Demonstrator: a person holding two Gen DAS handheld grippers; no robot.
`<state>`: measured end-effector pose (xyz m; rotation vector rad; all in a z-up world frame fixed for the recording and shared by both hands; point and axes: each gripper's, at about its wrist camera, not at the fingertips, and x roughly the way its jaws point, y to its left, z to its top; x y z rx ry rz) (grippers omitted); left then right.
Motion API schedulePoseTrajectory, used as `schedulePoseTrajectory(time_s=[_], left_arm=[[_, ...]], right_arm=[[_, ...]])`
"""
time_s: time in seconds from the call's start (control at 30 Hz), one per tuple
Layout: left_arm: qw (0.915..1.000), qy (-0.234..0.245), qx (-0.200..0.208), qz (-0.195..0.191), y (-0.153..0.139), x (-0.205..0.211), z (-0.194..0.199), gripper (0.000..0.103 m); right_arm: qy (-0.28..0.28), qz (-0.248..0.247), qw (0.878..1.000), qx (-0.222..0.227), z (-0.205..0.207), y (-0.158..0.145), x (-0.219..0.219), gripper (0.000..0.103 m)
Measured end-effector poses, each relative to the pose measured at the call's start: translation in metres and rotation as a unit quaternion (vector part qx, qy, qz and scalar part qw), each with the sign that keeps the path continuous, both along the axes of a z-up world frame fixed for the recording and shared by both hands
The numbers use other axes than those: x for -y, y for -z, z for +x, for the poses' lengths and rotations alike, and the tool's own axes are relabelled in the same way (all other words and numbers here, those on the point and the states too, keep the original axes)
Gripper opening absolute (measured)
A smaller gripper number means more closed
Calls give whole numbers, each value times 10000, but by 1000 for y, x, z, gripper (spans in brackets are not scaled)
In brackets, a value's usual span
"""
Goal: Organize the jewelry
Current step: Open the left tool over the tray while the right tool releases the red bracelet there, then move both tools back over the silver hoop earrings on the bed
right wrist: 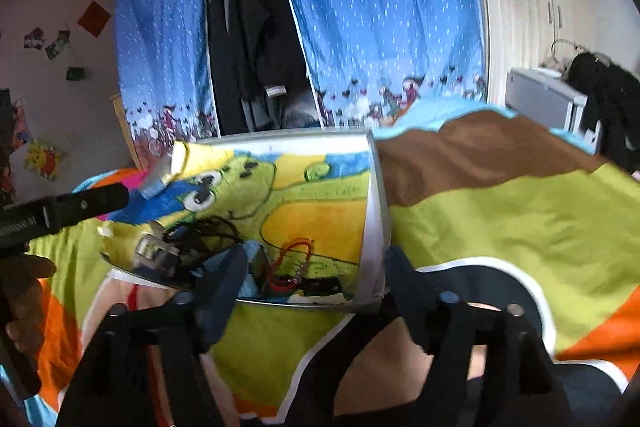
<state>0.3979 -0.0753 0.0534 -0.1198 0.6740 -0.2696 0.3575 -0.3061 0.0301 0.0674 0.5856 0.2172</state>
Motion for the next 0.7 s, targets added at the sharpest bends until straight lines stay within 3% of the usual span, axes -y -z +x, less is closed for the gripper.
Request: schedulePoseTrajectory(time_s=[0.1, 0.2, 0.3, 0.7], left_arm=[[9993, -101, 324, 146, -15, -4, -25, 84], [9976, -152, 631, 252, -28, -10, -53, 97], [9950, -176, 939, 281, -39, -16, -84, 98], [9922, -224, 1182, 317, -45, -51, -185, 99]], right_arm=[[-59, -6, 9998, 203, -22, -20, -2, 90], [-139, 4, 9991, 405, -47, -41, -6, 97], [-223, 27, 9983, 531, -69, -56, -11, 103], [-368, -105, 9949, 931, -166, -83, -38, 103]])
